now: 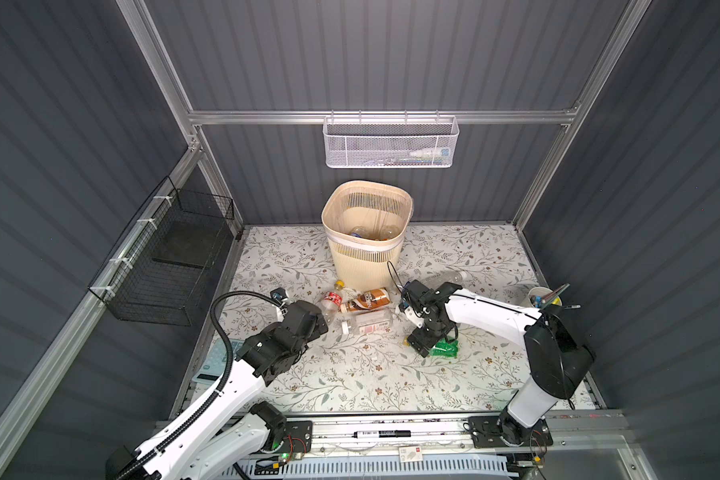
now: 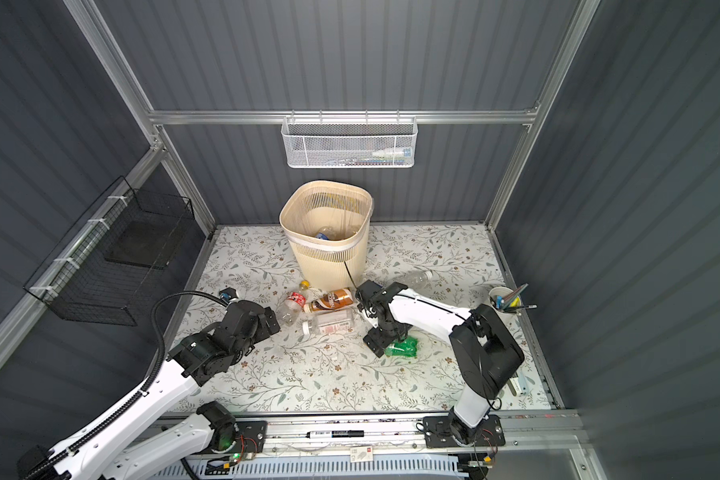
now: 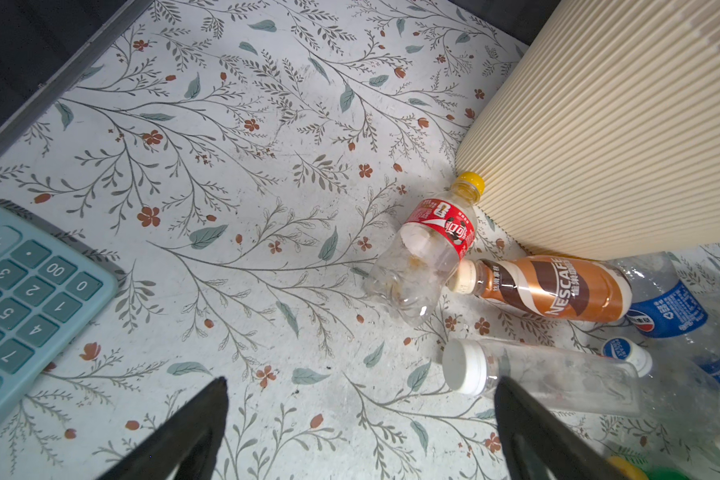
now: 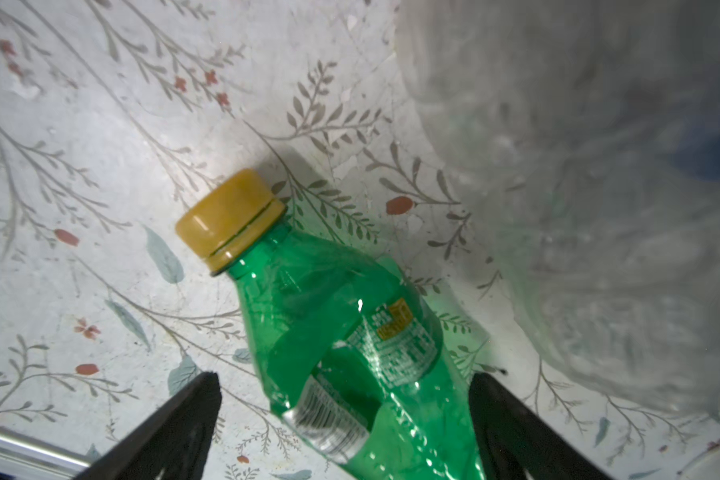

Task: Throw the plastic bottles in the bin
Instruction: 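Lift the green bottle with the right gripper and drop it into the bin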

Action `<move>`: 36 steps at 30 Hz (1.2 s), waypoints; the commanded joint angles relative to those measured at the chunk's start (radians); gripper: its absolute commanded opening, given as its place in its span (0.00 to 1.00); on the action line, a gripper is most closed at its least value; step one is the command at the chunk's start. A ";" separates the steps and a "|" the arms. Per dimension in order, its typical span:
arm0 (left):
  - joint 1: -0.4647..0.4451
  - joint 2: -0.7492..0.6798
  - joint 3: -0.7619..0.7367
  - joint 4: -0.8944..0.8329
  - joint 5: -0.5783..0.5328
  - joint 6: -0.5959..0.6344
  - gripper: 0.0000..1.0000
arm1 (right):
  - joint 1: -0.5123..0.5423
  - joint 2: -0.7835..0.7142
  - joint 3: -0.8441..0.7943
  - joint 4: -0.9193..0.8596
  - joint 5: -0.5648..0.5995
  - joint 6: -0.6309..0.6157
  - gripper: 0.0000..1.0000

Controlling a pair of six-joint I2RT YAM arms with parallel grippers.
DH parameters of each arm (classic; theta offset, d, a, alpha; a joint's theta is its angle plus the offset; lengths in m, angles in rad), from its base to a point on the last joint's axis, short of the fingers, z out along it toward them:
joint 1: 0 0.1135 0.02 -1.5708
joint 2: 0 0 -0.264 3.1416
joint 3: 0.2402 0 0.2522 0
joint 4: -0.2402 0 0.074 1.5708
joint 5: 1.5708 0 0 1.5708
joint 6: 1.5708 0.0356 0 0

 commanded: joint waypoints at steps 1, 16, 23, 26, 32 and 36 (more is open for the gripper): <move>0.007 -0.017 -0.015 -0.021 0.008 -0.013 1.00 | -0.004 0.030 -0.024 0.009 -0.022 -0.033 0.95; 0.007 -0.015 -0.027 -0.021 0.000 -0.015 1.00 | -0.003 0.039 -0.008 0.006 -0.096 0.017 0.53; 0.007 0.000 -0.034 -0.013 -0.001 -0.004 1.00 | -0.020 -0.173 0.133 -0.027 -0.044 0.076 0.46; 0.007 0.010 -0.039 -0.006 0.002 0.013 1.00 | -0.029 -0.335 0.227 0.034 0.081 0.096 0.41; 0.007 0.074 -0.016 0.033 0.050 0.110 1.00 | -0.036 -0.702 0.151 0.593 0.286 0.066 0.44; 0.005 0.134 0.018 0.058 0.094 0.180 1.00 | -0.036 -0.807 0.009 1.111 0.318 0.000 0.42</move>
